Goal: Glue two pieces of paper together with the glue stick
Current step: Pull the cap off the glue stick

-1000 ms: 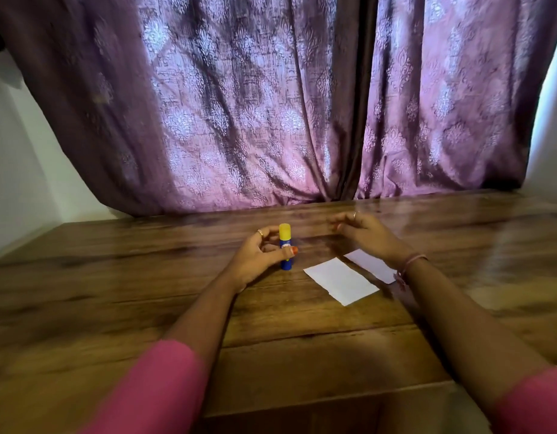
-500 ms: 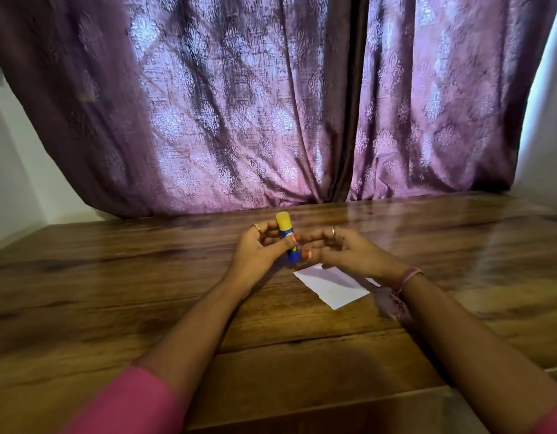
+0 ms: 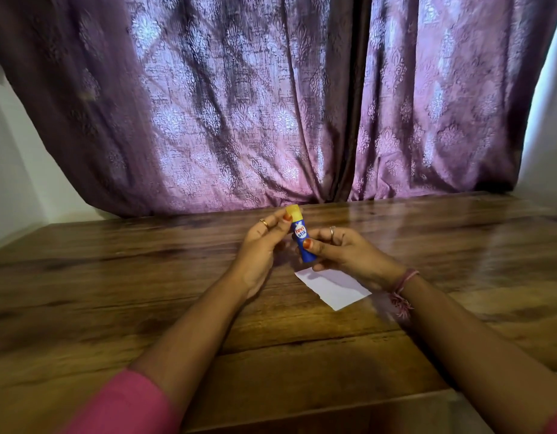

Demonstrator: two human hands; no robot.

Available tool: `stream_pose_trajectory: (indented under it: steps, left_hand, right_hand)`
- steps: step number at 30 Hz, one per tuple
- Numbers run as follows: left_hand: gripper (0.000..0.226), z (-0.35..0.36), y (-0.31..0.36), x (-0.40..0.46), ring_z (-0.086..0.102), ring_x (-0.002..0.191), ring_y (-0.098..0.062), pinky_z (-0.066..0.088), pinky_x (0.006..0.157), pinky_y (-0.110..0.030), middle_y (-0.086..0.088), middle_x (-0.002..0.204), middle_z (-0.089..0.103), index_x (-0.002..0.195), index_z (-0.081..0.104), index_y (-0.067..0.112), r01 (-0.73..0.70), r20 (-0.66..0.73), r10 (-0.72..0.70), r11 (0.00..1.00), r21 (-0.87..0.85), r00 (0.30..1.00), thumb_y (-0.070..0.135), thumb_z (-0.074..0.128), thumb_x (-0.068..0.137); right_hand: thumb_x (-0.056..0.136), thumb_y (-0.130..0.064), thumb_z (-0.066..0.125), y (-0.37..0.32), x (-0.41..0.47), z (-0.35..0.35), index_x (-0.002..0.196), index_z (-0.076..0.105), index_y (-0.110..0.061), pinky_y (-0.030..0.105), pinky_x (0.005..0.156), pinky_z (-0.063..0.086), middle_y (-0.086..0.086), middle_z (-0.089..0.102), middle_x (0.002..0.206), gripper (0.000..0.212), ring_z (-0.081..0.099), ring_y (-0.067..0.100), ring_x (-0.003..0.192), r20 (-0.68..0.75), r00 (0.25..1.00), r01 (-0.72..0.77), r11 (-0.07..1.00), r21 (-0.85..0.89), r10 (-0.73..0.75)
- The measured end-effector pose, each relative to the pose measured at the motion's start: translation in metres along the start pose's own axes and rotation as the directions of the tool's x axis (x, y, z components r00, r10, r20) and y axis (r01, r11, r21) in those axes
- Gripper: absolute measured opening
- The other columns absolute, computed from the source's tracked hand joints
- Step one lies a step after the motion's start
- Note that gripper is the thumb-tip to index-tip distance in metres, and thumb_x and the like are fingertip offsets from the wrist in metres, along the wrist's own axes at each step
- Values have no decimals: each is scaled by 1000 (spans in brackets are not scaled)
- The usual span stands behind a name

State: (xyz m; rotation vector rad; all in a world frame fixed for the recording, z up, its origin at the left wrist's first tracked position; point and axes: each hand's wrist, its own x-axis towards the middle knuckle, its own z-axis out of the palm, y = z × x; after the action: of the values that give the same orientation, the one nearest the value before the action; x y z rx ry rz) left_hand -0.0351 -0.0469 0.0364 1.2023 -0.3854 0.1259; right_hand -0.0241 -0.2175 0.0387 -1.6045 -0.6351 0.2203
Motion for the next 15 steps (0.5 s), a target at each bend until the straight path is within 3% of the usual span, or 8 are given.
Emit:
stream_pose_trajectory:
  steps: [4,8,13,15]
  left_hand:
    - [25,0,4,0,66,87,-12,54,65,-21,-3,112,70,113,62,14,2,86,2,999,-48,996,18,50,91]
    - [28,0,8,1,49,69,-21,43,45,-23,-3,108,71,107,64,14,-11,42,10,1000,20,999,24,59,82]
    - [27,-1,10,4,65,76,-13,51,68,-33,-6,106,72,106,65,13,-46,-38,47,998,31,998,20,63,80]
    - [22,-2,10,5,69,82,-13,55,70,-30,-6,103,72,102,67,13,-83,-65,86,995,51,994,15,65,80]
  right_hand:
    - [94,-4,50,2,0,4,117,58,1,24,80,56,10,67,95,25,70,15,86,106,993,-66,995,75,58]
    - [96,-1,46,-1,0,10,124,51,13,27,89,54,15,66,102,32,68,17,87,111,993,-36,999,35,32]
    - [93,0,53,-3,5,16,109,61,4,26,81,57,13,67,92,19,68,5,75,8,998,58,992,-114,-58]
    - [91,0,57,-4,5,16,106,65,-1,22,76,56,13,70,92,17,70,8,77,-44,996,72,985,-159,-80]
